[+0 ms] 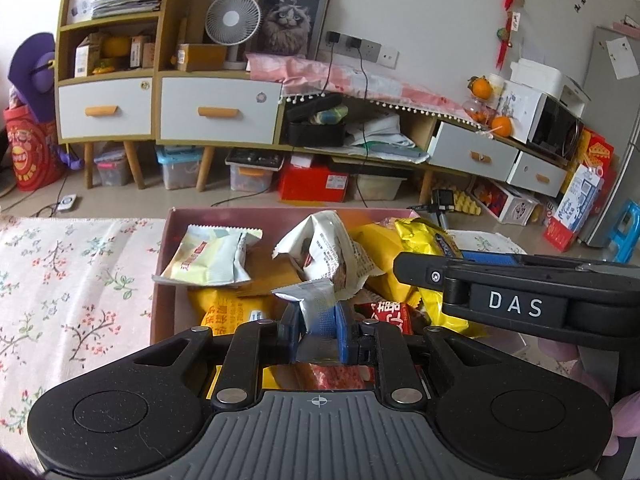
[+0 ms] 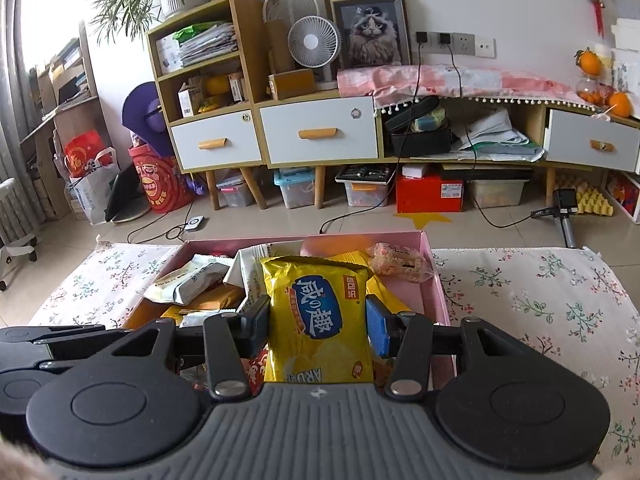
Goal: Organize snacks
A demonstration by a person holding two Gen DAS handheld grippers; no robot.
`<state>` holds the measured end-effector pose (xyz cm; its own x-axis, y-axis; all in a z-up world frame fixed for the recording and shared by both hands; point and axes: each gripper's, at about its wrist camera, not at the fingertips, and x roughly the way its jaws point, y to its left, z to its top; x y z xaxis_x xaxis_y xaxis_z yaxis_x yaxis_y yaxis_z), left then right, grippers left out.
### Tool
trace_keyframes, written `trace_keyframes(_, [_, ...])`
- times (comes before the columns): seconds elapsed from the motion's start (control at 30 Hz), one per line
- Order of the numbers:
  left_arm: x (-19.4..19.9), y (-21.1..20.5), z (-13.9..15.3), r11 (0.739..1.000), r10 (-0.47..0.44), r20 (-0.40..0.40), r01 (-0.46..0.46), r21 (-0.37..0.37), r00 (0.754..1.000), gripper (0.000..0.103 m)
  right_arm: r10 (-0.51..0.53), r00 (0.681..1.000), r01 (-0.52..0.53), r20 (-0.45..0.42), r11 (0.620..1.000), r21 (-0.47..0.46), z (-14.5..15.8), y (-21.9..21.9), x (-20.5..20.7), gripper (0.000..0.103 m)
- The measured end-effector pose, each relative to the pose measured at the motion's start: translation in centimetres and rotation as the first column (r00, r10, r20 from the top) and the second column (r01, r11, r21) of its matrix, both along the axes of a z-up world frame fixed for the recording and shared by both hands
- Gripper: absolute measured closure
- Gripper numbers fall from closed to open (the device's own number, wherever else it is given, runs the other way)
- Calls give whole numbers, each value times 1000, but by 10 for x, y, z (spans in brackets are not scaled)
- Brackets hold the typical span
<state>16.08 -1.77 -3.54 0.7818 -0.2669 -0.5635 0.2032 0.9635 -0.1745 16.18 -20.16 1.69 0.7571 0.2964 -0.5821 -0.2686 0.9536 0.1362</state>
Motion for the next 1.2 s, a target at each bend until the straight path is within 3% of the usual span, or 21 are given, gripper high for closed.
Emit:
trace_keyframes(0.07, [0, -1, 0, 1000, -3, 13, 3, 7, 1000, 78, -6, 1000, 6, 6, 1000, 1, 1, 0, 0, 49])
trace_keyframes(0.17, [-3, -1, 1, 1000, 2, 22, -2, 8, 1000, 54, -6, 1000, 6, 6, 1000, 9, 3, -3, 0, 40])
trace_keyframes(0.23, [-4, -2, 3, 1000, -8, 21, 8, 4, 1000, 47, -12, 1000, 12, 6, 1000, 2, 5, -3, -2, 35])
trace_keyframes(0.3, [-8, -4, 6, 1000, -3, 18, 3, 27, 1000, 34, -15, 1000, 15, 8, 1000, -1, 8, -3, -4, 31])
trace_keyframes(0.5, [-23, -4, 15, 998, 15, 2, -15, 60, 1000, 18, -49, 999, 49, 5, 999, -9, 16, -14, -10, 21])
trace_keyframes(0.93, [-80, 5, 24, 990, 82, -107, -68, 127, 991, 3, -147, 987, 142, -61, 987, -78, 18, -36, -46, 8])
trace_keyframes(1.2, [-115, 10, 28, 979, 145, -184, -114, 168, 972, 2, -140, 982, 122, -125, 982, -143, 19, -30, -79, 3])
